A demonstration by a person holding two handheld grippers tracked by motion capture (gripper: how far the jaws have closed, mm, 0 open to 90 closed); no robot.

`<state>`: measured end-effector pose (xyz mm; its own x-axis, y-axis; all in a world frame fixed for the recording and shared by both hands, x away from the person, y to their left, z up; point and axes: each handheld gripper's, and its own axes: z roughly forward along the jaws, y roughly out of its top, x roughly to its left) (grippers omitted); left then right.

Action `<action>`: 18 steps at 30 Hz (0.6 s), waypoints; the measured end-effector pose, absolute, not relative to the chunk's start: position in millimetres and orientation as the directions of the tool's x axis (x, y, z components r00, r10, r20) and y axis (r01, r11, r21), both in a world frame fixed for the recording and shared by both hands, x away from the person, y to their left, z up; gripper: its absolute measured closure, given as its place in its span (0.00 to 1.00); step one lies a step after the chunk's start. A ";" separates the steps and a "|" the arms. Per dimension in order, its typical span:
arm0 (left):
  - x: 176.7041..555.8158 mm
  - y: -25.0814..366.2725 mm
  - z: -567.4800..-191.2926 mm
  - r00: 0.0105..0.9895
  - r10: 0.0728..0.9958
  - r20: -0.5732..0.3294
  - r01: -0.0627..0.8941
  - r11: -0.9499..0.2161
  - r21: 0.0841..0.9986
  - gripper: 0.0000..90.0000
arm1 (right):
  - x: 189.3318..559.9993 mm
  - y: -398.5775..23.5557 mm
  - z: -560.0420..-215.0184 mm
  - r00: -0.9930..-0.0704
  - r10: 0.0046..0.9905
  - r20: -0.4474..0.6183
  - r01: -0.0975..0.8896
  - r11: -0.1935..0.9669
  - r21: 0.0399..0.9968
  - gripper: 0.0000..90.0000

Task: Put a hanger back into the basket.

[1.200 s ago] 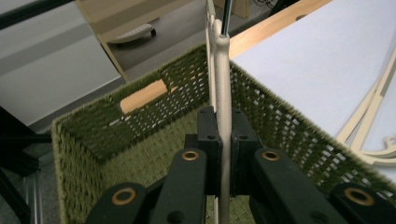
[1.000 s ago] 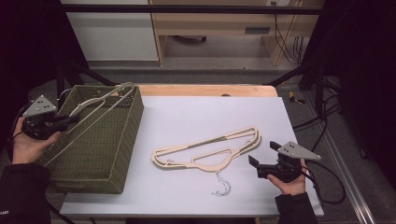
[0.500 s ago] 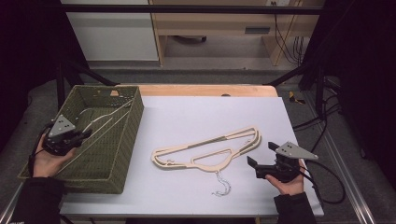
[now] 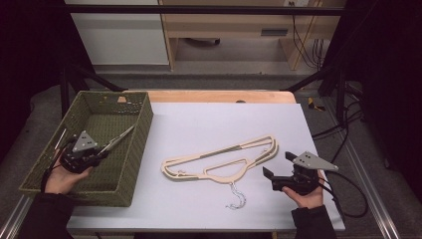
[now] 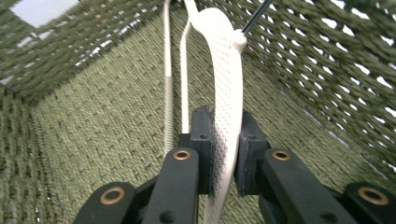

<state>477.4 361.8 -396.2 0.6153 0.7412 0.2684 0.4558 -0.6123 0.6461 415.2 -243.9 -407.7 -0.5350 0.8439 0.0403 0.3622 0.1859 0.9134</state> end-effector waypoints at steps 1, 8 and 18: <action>477.5 360.2 -397.8 0.620 0.736 0.272 0.455 -0.620 0.639 0.88 | 415.2 -243.7 -407.9 -0.536 0.844 0.041 0.363 0.186 0.913 0.06; 479.3 350.7 -407.6 0.648 0.718 0.254 0.501 -0.653 0.568 0.83 | 415.1 -242.0 -408.6 -0.538 0.842 0.042 0.364 0.188 0.912 0.06; 478.9 351.4 -406.8 0.651 0.721 0.237 0.508 -0.646 0.569 0.80 | 415.2 -241.5 -408.9 -0.540 0.841 0.042 0.366 0.189 0.911 0.06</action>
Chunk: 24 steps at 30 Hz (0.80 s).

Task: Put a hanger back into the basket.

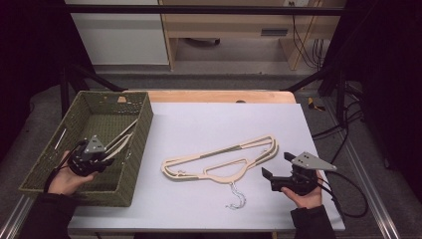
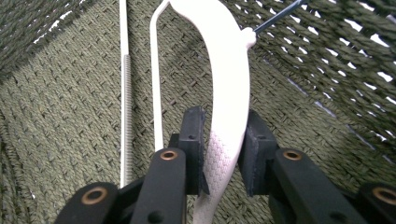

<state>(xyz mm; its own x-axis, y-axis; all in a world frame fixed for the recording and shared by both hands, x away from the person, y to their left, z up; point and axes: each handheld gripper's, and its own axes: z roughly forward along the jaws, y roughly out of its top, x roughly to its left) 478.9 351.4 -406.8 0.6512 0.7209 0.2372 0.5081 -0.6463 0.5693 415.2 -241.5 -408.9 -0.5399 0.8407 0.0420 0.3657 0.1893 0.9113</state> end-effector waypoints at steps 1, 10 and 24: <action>478.4 351.8 -405.4 0.646 0.727 0.233 0.507 -0.637 0.580 0.77 | 415.2 -241.5 -408.9 -0.540 0.840 0.042 0.365 0.189 0.911 0.06; 468.3 356.0 -374.8 0.605 0.764 0.227 0.438 -0.556 0.706 0.53 | 414.3 -239.2 -407.5 -0.546 0.836 0.053 0.365 0.181 0.913 0.07; 437.6 303.2 -336.4 0.593 0.801 0.082 0.269 -0.294 0.917 0.21 | 413.3 -230.2 -405.7 -0.577 0.813 0.079 0.374 0.177 0.910 0.07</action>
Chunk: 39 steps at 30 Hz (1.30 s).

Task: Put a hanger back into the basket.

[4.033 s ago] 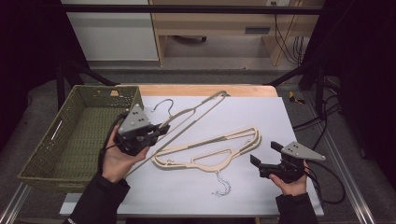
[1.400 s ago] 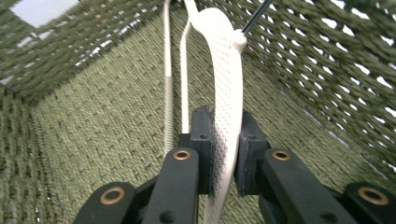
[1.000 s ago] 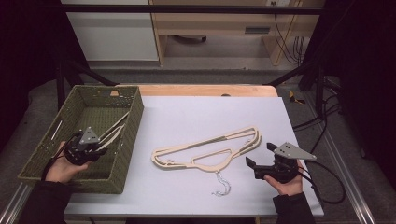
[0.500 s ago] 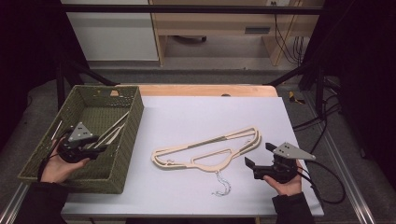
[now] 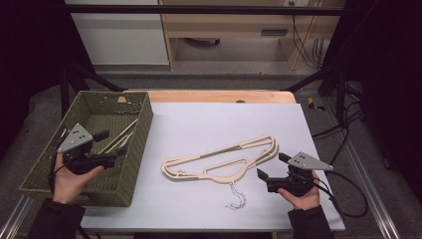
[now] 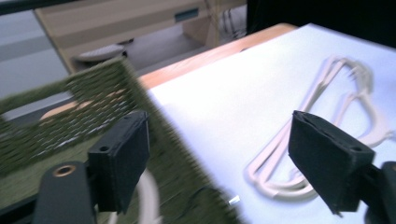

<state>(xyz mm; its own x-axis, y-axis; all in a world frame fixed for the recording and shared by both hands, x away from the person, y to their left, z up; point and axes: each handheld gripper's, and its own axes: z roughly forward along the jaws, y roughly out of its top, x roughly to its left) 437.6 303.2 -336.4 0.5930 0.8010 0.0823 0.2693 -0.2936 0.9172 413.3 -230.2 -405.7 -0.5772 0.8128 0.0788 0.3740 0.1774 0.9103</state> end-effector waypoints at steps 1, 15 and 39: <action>435.3 296.1 -336.3 0.602 0.794 0.078 0.261 -0.288 0.921 0.20 | 413.2 -228.9 -406.0 -0.576 0.813 0.083 0.380 0.177 0.908 0.07; 419.0 208.1 -363.5 0.727 0.686 0.020 0.211 -0.252 0.944 0.13 | 412.9 -211.9 -413.8 -0.585 0.807 0.077 0.425 0.224 0.877 0.15; 415.6 198.0 -412.5 0.731 0.682 -0.005 0.278 -0.292 0.915 0.08 | 417.7 -164.6 -452.5 -0.584 0.805 0.104 0.564 0.311 0.765 0.33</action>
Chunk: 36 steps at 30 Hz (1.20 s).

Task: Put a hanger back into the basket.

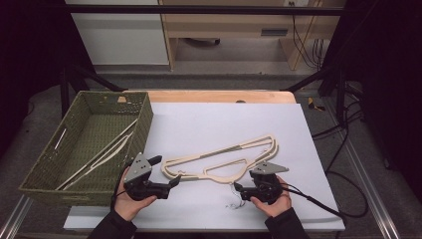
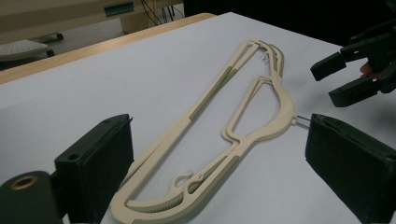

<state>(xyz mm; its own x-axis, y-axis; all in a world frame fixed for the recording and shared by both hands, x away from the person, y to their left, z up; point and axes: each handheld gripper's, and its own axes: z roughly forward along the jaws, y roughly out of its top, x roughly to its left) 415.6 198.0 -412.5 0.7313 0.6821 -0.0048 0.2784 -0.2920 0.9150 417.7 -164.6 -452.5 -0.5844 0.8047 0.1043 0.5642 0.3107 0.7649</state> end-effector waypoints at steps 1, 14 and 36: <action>415.7 197.3 -413.0 0.730 0.683 -0.004 0.280 -0.294 0.914 0.07 | 418.0 -162.9 -454.2 -0.576 0.810 0.109 0.573 0.306 0.760 0.34; 416.8 190.0 -420.3 0.741 0.672 -0.006 0.302 -0.324 0.896 0.08 | 423.0 -149.9 -474.3 -0.546 0.828 0.128 0.639 0.312 0.703 0.64; 417.2 187.0 -425.4 0.740 0.673 -0.011 0.321 -0.338 0.885 0.09 | 424.3 -151.0 -471.2 -0.504 0.855 0.124 0.690 0.312 0.654 0.99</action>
